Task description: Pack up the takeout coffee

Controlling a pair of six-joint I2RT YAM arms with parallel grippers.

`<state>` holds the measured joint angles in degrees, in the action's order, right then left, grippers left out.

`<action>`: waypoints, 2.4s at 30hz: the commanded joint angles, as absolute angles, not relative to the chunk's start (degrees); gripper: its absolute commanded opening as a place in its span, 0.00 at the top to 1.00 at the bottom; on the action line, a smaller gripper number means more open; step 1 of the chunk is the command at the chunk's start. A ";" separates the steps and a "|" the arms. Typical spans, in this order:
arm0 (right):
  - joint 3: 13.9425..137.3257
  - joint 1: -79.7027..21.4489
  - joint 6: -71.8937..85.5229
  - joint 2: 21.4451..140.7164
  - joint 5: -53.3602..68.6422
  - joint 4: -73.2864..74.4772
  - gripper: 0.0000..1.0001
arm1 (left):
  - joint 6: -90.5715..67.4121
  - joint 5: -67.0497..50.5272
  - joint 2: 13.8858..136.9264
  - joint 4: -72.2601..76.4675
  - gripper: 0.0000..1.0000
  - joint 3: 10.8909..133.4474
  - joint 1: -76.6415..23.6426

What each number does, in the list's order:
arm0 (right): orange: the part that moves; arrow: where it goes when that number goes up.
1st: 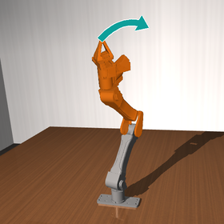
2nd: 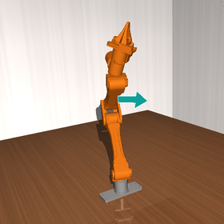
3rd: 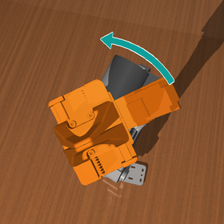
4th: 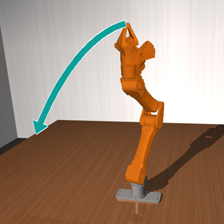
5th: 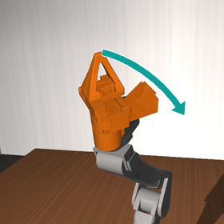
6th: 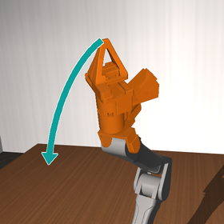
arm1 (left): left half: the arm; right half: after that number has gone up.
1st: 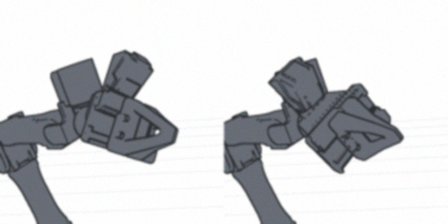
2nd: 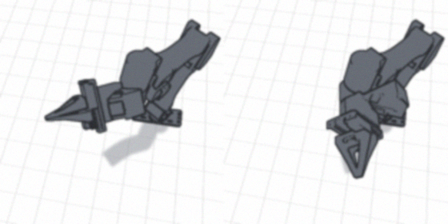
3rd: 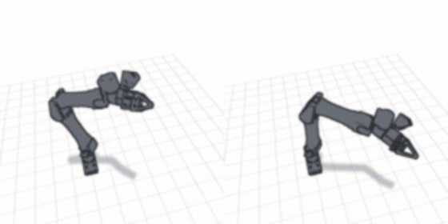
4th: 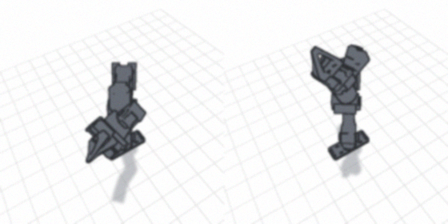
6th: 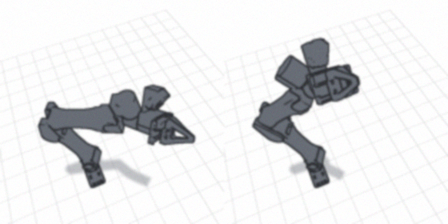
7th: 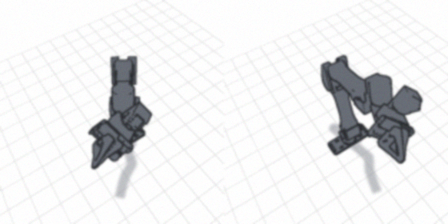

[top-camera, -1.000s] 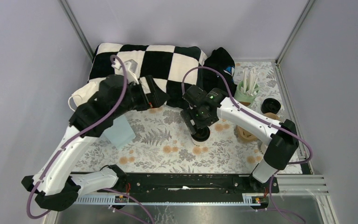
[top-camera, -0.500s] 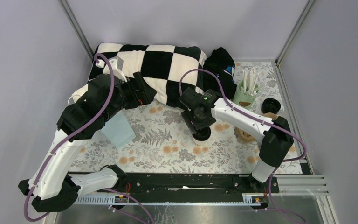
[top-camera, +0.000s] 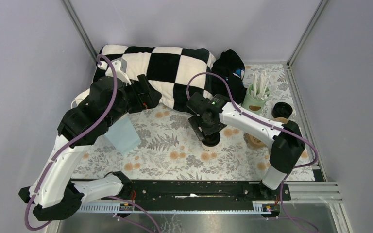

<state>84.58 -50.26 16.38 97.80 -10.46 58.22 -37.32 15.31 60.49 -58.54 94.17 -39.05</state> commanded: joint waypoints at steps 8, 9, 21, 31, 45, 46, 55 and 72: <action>83.18 -50.89 18.46 96.88 -10.81 56.96 0.14 | -35.85 15.56 60.73 -57.91 0.01 96.44 -38.87; 82.89 -50.84 18.70 97.12 -10.81 56.69 0.16 | -35.72 15.68 60.69 -58.08 0.01 96.75 -38.92; 83.25 -44.94 19.51 93.49 -21.68 57.87 0.32 | -35.27 16.81 60.03 -60.03 0.01 98.61 -38.94; 85.48 -39.20 14.23 96.58 -15.98 52.46 0.30 | -35.24 15.63 60.01 -59.94 0.01 98.49 -38.93; 90.16 -33.48 18.42 82.04 -15.93 68.97 0.02 | -32.91 14.70 60.72 -59.66 0.01 98.34 -38.94; 87.94 -31.28 18.67 79.56 -15.74 68.97 0.05 | -32.64 14.33 60.76 -59.24 0.01 98.15 -38.94; 65.19 -12.69 21.90 71.72 -4.74 59.98 0.27 | -27.73 8.64 63.57 -55.65 0.01 97.41 -38.86; 47.48 -5.02 23.38 69.54 1.44 33.74 0.41 | -19.95 4.39 63.80 -53.44 0.01 95.27 -36.67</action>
